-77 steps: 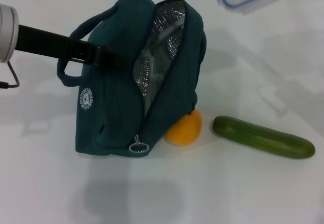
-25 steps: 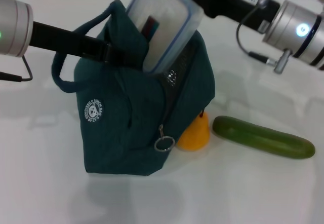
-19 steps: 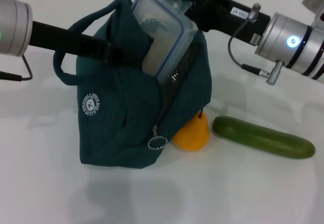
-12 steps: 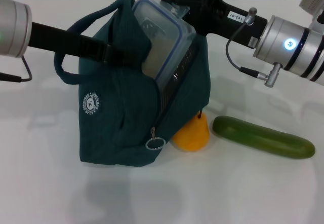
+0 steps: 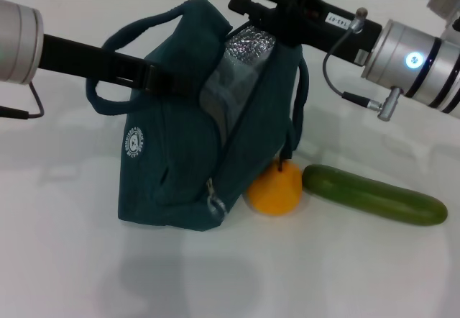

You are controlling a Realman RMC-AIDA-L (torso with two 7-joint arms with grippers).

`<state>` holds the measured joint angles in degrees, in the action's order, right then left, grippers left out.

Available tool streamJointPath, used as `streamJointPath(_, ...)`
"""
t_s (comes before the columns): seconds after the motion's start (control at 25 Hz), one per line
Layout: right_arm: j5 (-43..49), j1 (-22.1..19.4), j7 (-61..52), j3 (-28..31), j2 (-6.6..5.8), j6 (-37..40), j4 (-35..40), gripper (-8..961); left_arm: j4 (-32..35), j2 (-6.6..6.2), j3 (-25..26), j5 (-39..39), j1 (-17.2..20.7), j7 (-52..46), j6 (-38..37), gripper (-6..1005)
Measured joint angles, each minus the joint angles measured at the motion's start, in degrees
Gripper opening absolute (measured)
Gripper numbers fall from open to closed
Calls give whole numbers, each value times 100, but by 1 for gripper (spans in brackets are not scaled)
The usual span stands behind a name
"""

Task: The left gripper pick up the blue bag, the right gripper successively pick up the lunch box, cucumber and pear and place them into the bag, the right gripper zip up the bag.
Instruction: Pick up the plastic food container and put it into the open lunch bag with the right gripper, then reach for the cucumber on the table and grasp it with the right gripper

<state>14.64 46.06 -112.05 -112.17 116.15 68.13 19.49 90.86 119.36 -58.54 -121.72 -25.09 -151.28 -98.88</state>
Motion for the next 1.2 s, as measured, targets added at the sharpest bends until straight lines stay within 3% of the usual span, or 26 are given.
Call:
streamJointPath(0.2, 6, -42, 395, 446, -51, 345, -137, 402, -92, 0, 107, 1, 11, 68, 31, 43)
streamJointPath(0.28, 9, -67, 799, 820, -89, 663, -356, 636, -124, 1, 135, 3, 13, 93, 32, 43)
streamJointPath(0.52, 17, -390, 2205, 1248, -356, 891, -532, 709, -168, 7, 140, 10, 23, 134, 35, 43)
streamJointPath(0.72, 207, -712, 3515, 1257, -791, 672, -545, 711, -268, 9, 141, 11, 30, 151, 41, 42)
streamJointPath(1.0, 2128, -708, 3849, 1261, -1847, 261, -467, 714, -280, 23, 137, 44, 37, 113, 45, 41)
streamJointPath(1.2, 3826, -385, 3134, 1267, -2354, 93, -282, 715, -286, 26, 140, 134, 116, 121, 45, 41)
